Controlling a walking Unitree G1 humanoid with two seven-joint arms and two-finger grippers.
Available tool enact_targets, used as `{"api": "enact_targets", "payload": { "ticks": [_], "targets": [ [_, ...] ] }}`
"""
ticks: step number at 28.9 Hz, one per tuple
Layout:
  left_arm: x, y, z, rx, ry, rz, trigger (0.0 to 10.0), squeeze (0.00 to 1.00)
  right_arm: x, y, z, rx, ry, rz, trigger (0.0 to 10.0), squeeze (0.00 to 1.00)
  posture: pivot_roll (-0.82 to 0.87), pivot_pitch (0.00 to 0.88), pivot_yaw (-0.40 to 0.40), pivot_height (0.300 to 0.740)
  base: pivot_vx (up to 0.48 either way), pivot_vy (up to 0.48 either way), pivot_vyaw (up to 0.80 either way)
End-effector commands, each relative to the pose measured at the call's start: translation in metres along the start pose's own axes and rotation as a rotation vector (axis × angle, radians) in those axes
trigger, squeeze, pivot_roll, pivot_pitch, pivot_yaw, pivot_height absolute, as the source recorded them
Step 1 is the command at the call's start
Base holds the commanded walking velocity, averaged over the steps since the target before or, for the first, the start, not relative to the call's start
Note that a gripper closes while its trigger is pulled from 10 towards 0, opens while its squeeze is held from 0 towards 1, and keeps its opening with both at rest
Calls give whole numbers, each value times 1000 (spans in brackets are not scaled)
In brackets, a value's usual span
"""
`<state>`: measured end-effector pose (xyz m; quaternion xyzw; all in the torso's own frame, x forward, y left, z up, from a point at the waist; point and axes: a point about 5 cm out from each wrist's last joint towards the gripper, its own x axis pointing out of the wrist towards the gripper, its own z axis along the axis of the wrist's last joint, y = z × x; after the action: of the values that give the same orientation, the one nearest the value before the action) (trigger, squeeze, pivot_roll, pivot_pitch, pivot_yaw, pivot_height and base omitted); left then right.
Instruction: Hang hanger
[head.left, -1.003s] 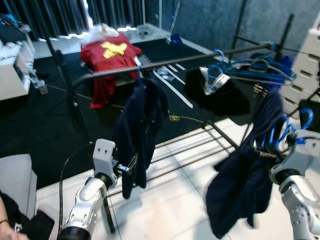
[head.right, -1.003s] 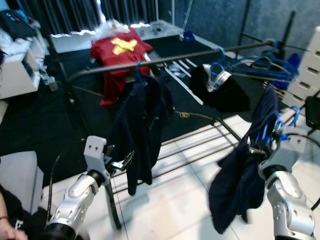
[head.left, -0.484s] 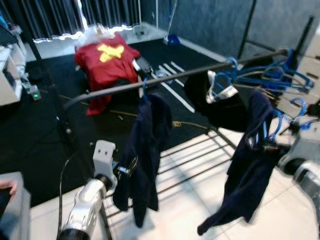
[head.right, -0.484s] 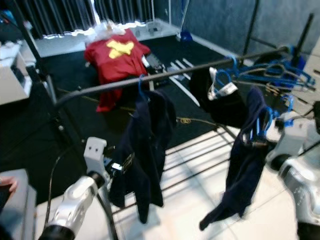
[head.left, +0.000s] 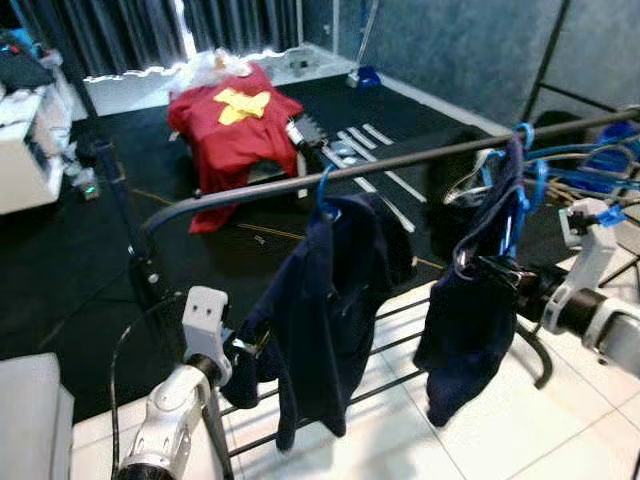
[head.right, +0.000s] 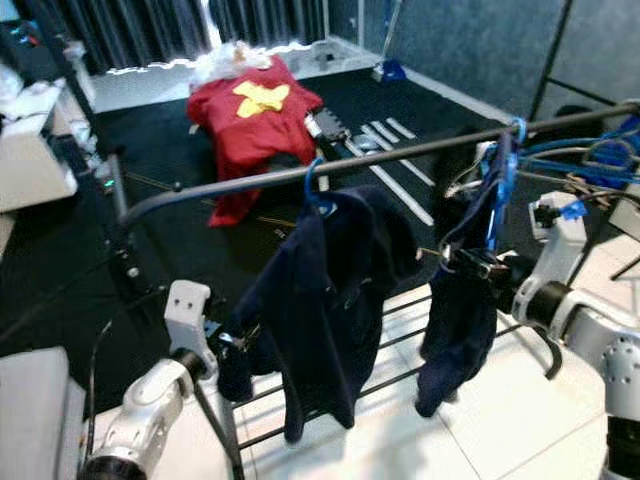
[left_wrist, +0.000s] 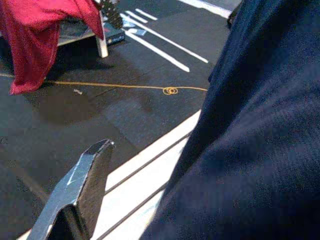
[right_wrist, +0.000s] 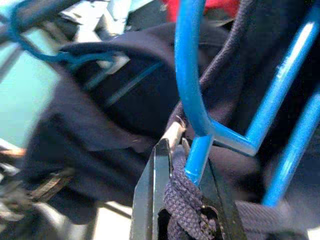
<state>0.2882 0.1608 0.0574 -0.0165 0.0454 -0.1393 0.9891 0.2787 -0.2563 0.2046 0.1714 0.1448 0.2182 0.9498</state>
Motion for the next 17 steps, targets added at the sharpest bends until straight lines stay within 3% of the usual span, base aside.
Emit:
{"api": "enact_targets", "payload": {
  "ticks": [1,3,5,8,10,12,15,17],
  "targets": [
    [-5,9,-1,8,14,18,10000,0,3,20,-9,16,28,93,10000,0,-101,0,-3,740,0,0,0],
    [-5,9,-2,9,15,14,10000,0,5,28,-20,28,62,123,10000,0,-101,0,-3,740,0,0,0],
    [-8,9,-3,11,18,7,10000,0,3,42,-50,88,127,143,10000,0,-101,0,-5,740,0,0,0],
    [-12,8,-5,15,26,-11,10000,0,-3,46,-80,185,182,88,10000,0,-107,3,-6,740,0,0,0],
    [-12,8,-6,16,27,-14,10000,0,-5,47,-84,200,194,85,10000,0,-107,3,-6,740,0,0,0],
    [-14,8,-6,19,27,-32,10000,0,-17,53,-104,231,257,53,10000,0,-121,9,-3,740,0,0,0],
    [-14,9,-6,20,27,-34,10000,0,-21,55,-108,229,263,36,10000,0,-129,10,0,740,0,0,0],
    [-13,9,-6,29,31,-40,10000,0,-22,52,-85,158,117,24,10000,0,-141,8,12,740,0,0,0]
  ]
}}
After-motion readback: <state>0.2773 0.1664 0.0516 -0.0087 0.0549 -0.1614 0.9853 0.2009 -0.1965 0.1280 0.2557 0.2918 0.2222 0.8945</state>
